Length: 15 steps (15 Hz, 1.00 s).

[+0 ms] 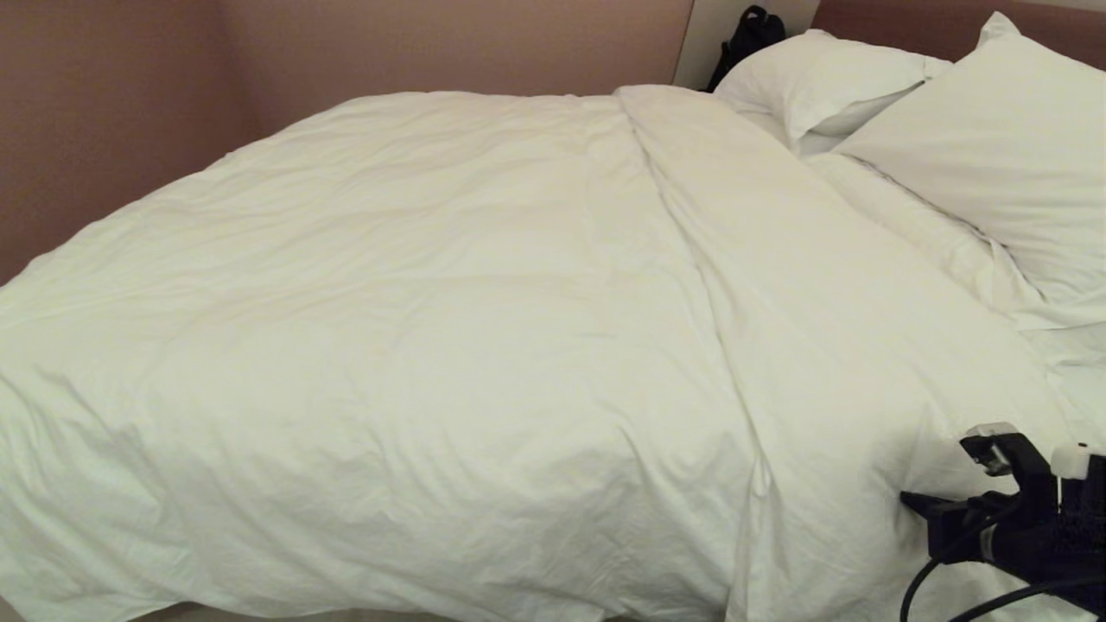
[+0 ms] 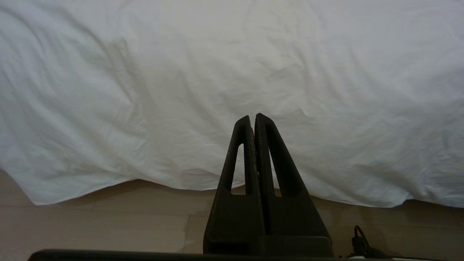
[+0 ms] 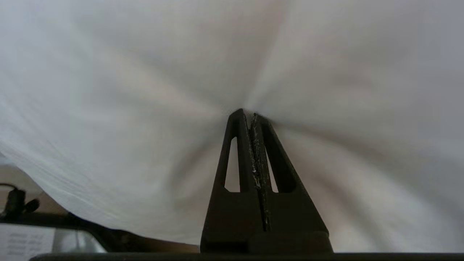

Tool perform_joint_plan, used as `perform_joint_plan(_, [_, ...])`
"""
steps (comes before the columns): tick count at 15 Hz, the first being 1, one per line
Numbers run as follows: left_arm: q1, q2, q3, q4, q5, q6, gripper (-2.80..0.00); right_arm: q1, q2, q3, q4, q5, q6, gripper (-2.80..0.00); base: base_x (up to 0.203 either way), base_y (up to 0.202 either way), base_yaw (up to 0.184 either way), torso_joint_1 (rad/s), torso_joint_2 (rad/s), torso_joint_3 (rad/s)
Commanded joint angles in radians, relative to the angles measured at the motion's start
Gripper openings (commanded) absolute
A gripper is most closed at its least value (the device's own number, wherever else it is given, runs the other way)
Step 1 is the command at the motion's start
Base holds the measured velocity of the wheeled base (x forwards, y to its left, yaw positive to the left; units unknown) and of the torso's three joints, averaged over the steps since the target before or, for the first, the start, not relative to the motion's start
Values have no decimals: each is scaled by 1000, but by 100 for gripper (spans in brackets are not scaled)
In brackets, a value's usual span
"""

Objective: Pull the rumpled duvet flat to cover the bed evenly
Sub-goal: Flatten the corners of the folded blanket

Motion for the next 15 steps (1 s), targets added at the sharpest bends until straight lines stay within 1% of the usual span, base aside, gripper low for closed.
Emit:
perform_joint_plan(1, [0,0,0,-1,1,0,-280,2,128,4,-20,-5,12,-280,0,0,0,0,0,0])
perform_joint_plan(3, [0,0,0,-1,1,0,-280,2,210,21,-86,-23,0,-280,0,0,0,0,0,0])
perform_joint_plan(7, [0,0,0,-1,1,0,-280,2,398,100,-307,-65,-74,-280,0,0,0,0,0,0])
perform_joint_plan(8, [0,0,0,-1,1,0,-280,2,410,121,-327,-76,-93,-280,0,0,0,0,0,0])
perform_joint_plan(10, [0,0,0,-1,1,0,-280,2,387,139,-329,-78,-98,-280,0,0,0,0,0,0])
perform_joint_plan(15, [0,0,0,-1,1,0,-280,1,224,142,-322,-78,-94,-280,0,0,0,0,0,0])
